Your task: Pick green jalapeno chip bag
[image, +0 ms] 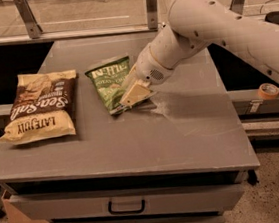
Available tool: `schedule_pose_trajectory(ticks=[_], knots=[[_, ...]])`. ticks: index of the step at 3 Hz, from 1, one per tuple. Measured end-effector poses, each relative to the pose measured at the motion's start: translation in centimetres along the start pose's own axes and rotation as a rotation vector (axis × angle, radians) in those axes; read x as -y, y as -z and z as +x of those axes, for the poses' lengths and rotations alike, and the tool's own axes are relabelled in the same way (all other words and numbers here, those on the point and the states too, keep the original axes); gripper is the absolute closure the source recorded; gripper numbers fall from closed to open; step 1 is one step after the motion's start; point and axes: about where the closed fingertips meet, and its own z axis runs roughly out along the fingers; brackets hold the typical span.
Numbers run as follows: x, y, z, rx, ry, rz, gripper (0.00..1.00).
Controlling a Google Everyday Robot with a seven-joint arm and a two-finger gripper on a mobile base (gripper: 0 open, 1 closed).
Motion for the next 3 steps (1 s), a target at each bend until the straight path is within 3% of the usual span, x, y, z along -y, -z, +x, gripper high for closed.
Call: schedule_pose_trajectory(ticks=[1,2,3], knots=[[0.5,1.7,-0.1,0.025,0.000,0.029,0.96],[1.0,5.4,-1.5,0.087,0.023,0.075,1.00],[1.5,12.0,-4.0,0.195,0.078,0.154,1.00]])
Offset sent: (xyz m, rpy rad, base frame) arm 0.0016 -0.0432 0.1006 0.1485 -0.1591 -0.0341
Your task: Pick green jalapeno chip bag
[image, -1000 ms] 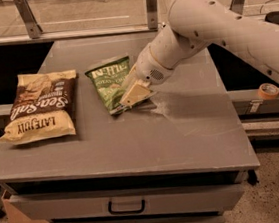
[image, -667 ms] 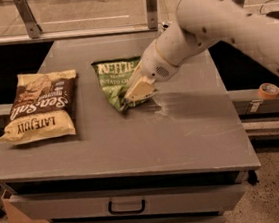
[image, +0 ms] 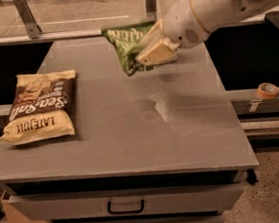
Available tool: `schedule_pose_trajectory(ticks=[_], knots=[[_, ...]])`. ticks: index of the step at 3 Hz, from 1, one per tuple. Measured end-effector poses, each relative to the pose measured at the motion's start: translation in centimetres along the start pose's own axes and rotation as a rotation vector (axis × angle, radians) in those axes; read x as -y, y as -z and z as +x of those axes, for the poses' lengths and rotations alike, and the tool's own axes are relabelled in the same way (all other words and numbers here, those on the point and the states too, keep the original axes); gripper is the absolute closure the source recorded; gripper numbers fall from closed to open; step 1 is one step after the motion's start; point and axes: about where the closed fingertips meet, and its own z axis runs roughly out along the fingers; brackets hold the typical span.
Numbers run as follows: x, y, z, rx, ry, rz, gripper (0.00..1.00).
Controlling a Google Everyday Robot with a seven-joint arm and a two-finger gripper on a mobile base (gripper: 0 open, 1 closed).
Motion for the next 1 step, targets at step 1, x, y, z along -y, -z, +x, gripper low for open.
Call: schedule_pose_trajectory(ticks=[1], knots=[[0.38,0.69,-0.73,0.019,0.008,0.013,1.00]])
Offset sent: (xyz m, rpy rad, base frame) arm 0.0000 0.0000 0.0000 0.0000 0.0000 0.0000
